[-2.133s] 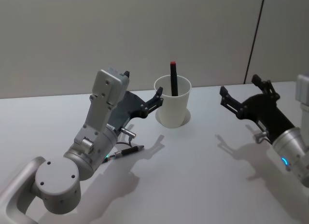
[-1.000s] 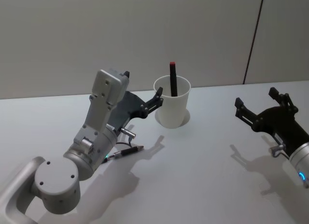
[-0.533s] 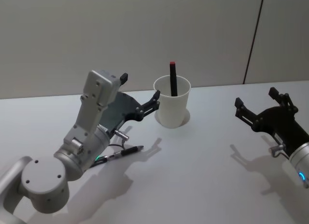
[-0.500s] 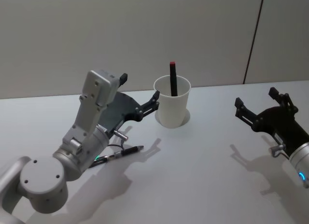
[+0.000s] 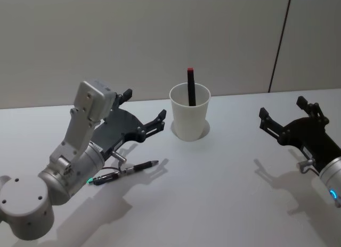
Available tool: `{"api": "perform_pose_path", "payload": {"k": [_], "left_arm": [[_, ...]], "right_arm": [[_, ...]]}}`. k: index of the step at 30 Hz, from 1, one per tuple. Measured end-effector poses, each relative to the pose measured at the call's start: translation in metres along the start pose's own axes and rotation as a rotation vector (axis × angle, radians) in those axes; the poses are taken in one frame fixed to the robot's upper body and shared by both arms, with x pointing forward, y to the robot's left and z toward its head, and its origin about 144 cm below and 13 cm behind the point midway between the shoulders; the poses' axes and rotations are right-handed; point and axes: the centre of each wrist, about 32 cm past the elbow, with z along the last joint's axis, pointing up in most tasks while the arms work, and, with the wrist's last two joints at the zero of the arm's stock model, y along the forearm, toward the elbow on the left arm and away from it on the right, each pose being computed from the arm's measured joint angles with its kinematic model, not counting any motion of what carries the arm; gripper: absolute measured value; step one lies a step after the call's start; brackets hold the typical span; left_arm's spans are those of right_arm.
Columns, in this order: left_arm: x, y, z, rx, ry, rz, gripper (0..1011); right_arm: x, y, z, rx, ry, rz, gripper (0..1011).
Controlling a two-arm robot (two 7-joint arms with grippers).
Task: Place the pen into the pen holder.
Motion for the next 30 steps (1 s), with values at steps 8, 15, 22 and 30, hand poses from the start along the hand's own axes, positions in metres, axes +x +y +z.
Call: {"api": "perform_pose_path", "payload": {"k": [8,15,22,30], "left_arm": [[0.01,0.012,0.002,0.046,0.019,-0.029,1001],[0.019,0.021,0.005,0.089,0.033,-0.054,1001],[0.028,0.027,0.008,0.133,0.041,-0.076,1001],[0.036,0.033,0.01,0.175,0.044,-0.102,1001]], "right_arm": [[0.0,0.0,0.0,0.0,0.0,0.0,1002],[0.0,0.0,0.0,0.0,0.0,0.0,1002],[0.0,0.0,0.0,0.0,0.0,0.0,1002],[0.0,0.0,0.0,0.0,0.0,0.0,1002]]}}
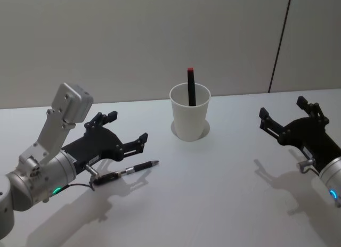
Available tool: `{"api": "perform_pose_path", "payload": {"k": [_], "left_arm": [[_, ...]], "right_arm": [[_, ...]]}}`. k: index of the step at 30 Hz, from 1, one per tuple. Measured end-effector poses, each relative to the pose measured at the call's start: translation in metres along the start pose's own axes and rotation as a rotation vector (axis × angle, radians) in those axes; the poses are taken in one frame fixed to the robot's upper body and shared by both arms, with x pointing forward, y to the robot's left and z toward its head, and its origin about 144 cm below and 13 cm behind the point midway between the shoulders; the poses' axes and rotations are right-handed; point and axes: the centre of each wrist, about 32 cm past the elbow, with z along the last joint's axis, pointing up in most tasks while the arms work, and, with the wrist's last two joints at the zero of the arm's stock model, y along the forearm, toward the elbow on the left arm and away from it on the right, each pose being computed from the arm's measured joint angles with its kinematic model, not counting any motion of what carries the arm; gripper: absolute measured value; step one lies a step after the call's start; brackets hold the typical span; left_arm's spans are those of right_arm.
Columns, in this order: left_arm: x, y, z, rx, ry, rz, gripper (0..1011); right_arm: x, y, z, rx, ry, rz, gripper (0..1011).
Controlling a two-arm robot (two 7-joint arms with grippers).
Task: Place the pen into the pen holder.
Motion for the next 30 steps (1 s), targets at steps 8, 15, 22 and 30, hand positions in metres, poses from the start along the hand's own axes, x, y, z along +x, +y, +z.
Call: {"api": "perform_pose_path", "payload": {"k": [8,15,22,30], "left_arm": [[0.007,0.006,-0.002,0.05,0.006,-0.048,1001],[0.009,0.009,-0.006,0.085,0.017,-0.082,1001],[0.012,0.01,-0.012,0.125,0.034,-0.116,1001],[0.013,0.009,-0.019,0.161,0.051,-0.13,1001]], "right_arm": [[0.0,0.0,0.0,0.0,0.0,0.0,1002],[0.0,0.0,0.0,0.0,0.0,0.0,1002],[0.0,0.0,0.0,0.0,0.0,0.0,1002],[0.0,0.0,0.0,0.0,0.0,0.0,1002]]}}
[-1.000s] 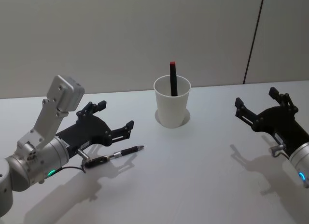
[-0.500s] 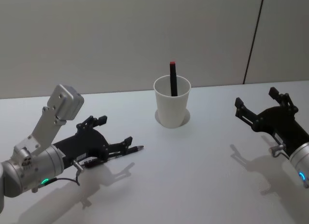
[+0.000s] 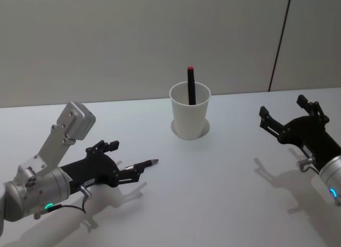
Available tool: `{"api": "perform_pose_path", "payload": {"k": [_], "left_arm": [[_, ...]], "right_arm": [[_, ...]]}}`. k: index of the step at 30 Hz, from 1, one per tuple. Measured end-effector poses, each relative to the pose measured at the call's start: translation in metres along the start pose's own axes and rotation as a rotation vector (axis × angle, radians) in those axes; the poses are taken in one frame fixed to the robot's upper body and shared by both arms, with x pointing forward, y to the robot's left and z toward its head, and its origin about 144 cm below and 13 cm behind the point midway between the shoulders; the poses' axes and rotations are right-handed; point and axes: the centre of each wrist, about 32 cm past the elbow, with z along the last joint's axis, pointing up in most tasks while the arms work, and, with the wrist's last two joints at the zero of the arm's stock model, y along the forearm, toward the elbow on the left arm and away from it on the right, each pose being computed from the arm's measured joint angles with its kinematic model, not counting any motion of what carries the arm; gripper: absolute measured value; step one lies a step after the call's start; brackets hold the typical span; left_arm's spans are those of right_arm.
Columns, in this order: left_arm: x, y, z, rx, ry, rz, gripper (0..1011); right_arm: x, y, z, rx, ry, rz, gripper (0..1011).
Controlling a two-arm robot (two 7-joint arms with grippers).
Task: Place the pen into the pen holder.
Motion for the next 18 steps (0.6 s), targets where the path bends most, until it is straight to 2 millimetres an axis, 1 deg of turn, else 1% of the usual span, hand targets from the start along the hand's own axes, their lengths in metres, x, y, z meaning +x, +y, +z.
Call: {"api": "perform_pose_path", "payload": {"k": [18], "left_arm": [[0.005,-0.01,-0.011,0.079,0.006,0.008,1001]], "right_arm": [[0.0,0.0,0.0,0.0,0.0,0.0,1002]]}}
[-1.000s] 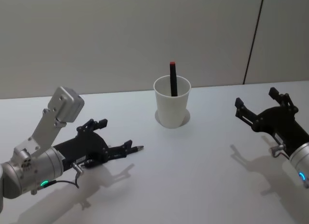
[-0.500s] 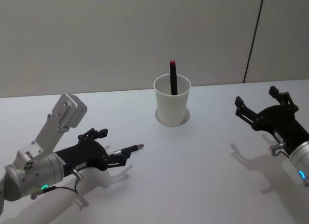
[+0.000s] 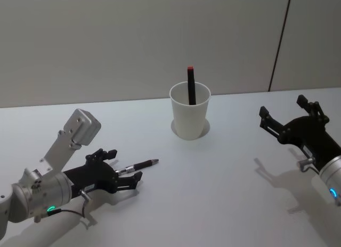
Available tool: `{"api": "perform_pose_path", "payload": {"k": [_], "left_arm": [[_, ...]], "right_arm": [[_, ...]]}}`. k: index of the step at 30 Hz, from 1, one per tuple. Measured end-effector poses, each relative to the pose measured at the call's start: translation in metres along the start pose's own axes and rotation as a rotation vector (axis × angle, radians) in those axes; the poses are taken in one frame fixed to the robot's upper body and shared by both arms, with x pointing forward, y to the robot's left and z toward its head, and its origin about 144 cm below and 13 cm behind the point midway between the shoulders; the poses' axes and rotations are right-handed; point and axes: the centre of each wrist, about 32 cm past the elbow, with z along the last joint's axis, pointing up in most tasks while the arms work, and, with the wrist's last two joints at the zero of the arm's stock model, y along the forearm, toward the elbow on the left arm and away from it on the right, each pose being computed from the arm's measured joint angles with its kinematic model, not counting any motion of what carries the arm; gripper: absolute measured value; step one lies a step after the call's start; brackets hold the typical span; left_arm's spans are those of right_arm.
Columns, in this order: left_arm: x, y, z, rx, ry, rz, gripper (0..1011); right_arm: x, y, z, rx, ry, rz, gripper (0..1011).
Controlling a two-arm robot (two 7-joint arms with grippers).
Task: Place the pen into the pen holder.
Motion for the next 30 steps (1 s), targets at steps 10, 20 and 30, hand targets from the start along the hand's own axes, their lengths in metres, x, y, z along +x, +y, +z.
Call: {"api": "perform_pose_path", "payload": {"k": [10,20,30], "left_arm": [[0.003,-0.003,-0.004,0.029,0.006,0.009,1001],[0.007,-0.004,-0.006,0.039,0.015,0.006,1001],[0.013,-0.001,-0.008,0.035,0.027,-0.017,1001]], "right_arm": [[0.0,0.0,0.0,0.0,0.0,0.0,1002],[0.0,0.0,0.0,0.0,0.0,0.0,1002],[0.0,0.0,0.0,0.0,0.0,0.0,1002]]}}
